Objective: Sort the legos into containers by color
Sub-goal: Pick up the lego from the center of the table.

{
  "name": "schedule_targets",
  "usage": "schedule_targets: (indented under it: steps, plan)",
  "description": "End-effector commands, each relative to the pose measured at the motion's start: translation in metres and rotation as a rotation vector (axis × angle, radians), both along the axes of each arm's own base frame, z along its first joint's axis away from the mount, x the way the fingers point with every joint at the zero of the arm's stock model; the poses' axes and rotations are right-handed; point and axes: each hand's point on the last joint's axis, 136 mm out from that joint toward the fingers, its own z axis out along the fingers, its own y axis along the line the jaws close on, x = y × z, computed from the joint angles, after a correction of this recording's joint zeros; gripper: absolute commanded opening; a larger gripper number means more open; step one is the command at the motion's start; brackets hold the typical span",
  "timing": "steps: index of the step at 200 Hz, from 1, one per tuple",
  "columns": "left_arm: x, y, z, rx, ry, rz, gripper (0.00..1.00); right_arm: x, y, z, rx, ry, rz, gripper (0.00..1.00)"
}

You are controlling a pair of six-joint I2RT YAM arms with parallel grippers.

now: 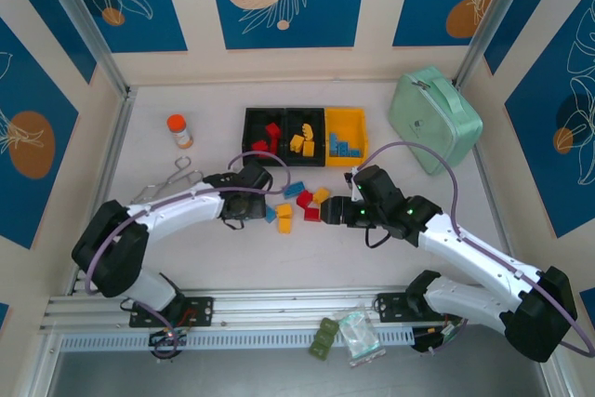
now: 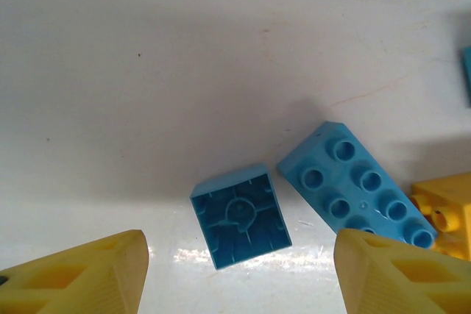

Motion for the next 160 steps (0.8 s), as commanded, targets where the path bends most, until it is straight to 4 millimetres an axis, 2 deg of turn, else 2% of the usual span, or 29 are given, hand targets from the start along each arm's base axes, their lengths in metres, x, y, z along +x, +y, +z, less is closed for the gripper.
schedule_targets:
  steps: [1, 55, 96, 133, 142, 160]
  plan:
    - [0.004, 0.007, -0.011, 0.028, 0.004, 0.043, 0.66, 0.001, 0.0, 0.011, 0.005, -0.033, 0.005, 0.67]
    - [-0.002, 0.02, -0.023, 0.064, 0.021, 0.068, 0.53, 0.0, -0.004, 0.009, 0.002, -0.033, -0.012, 0.67]
    - [-0.004, 0.028, -0.031, 0.076, 0.031, 0.07, 0.5, 0.002, -0.002, 0.008, 0.007, -0.03, -0.011, 0.67]
    - [0.006, 0.017, -0.033, 0.053, 0.017, 0.006, 0.49, 0.003, -0.001, 0.007, 0.005, -0.028, -0.013, 0.67]
    - [0.008, 0.015, -0.033, 0.056, 0.019, -0.006, 0.44, 0.003, -0.002, 0.007, 0.005, -0.026, -0.017, 0.67]
    - [0.01, 0.012, -0.031, 0.063, 0.026, -0.025, 0.27, 0.002, -0.003, 0.006, 0.006, -0.024, -0.02, 0.67]
